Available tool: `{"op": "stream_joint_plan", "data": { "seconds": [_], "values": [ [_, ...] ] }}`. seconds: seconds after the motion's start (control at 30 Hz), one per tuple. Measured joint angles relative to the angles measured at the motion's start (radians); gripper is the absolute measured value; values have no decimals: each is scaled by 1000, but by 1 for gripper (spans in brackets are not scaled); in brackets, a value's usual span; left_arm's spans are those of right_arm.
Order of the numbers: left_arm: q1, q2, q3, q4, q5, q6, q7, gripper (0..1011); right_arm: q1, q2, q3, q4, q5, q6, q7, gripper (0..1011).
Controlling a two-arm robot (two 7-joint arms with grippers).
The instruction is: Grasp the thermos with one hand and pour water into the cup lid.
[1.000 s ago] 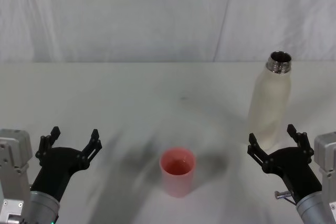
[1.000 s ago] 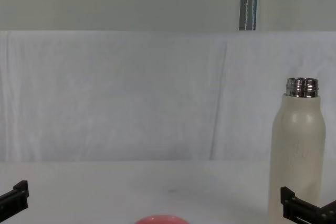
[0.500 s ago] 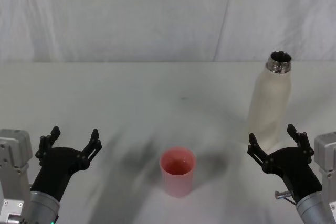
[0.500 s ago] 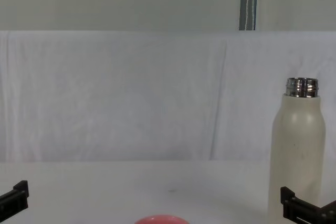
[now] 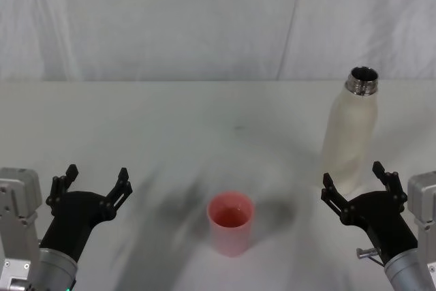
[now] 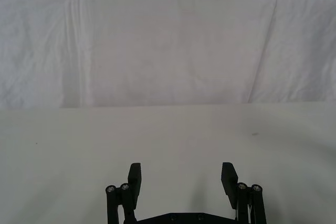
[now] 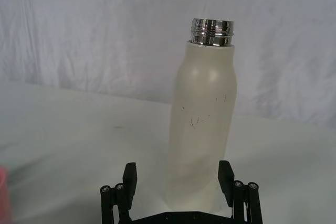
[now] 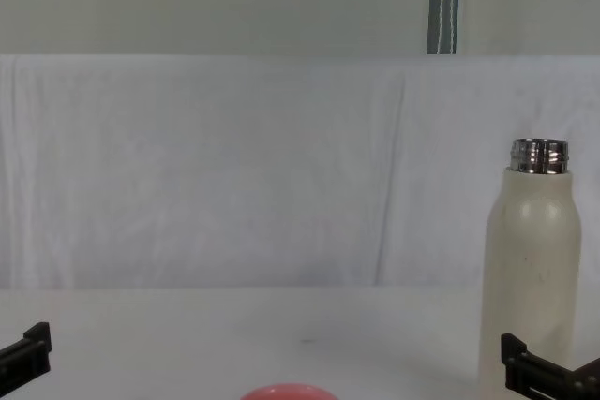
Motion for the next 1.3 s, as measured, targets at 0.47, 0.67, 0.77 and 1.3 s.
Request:
{"op": "stream_joint_plan", "data": {
  "seconds": [0.47,0.67,0.77,1.3],
  "values": [
    [0,0,0,0,0,0,0,1001,-4,-2,10,0,2,-3,29,1001],
    [0,0,0,0,0,0,0,1001,-4,-6,31,5,32,4,77,1001],
    [0,0,0,0,0,0,0,1001,-1,-9,46,11,57,16,105,1001],
    [0,0,0,0,0,0,0,1001,59,-5,94,68,121,47,212,1001]
  ]
}}
